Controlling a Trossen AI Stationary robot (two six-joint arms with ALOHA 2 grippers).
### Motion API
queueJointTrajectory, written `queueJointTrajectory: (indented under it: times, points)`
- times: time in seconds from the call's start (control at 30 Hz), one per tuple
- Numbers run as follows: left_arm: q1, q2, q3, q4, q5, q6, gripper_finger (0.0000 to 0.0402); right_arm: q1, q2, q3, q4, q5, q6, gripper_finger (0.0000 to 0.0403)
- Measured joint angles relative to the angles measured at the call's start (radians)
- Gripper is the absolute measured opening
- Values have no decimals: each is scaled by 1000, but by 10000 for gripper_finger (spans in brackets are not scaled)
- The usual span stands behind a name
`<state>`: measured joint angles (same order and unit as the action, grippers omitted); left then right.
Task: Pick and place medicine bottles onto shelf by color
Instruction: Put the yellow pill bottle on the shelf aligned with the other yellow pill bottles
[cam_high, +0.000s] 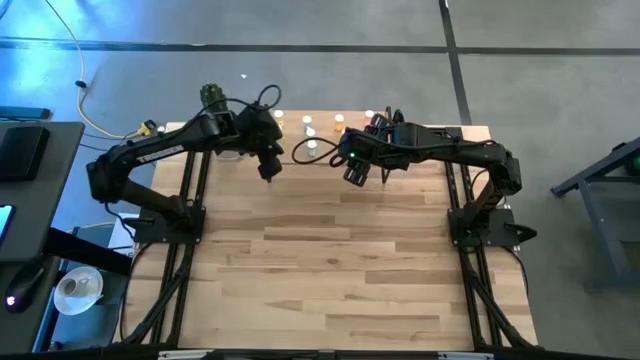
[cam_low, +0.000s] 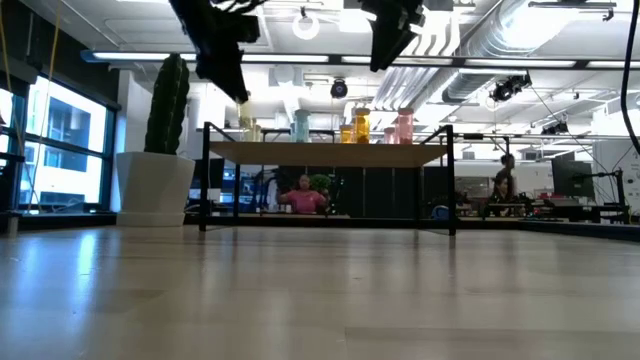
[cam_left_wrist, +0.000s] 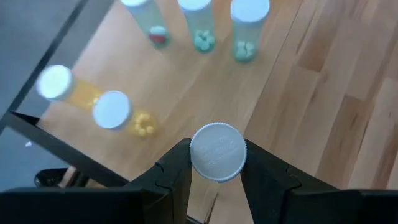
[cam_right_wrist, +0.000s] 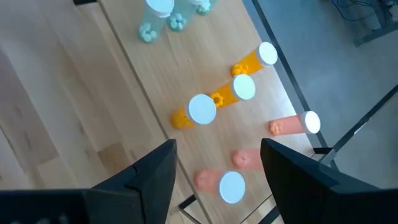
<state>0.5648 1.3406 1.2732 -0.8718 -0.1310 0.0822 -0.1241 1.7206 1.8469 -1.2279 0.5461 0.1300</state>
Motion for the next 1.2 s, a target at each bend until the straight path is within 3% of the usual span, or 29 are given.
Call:
queueJointTrajectory:
  times: [0.37,0.73,1.2]
  points:
    - [42,67,0,-1,-1,-24,113,-3,0,0,-6,0,-48,224]
    - [88,69,0,-1,65,-27,113,-3,0,0,-6,0,-58,224]
    - [91,69,0,-7,68,-37,113,-3,0,0,-6,0,-68,224]
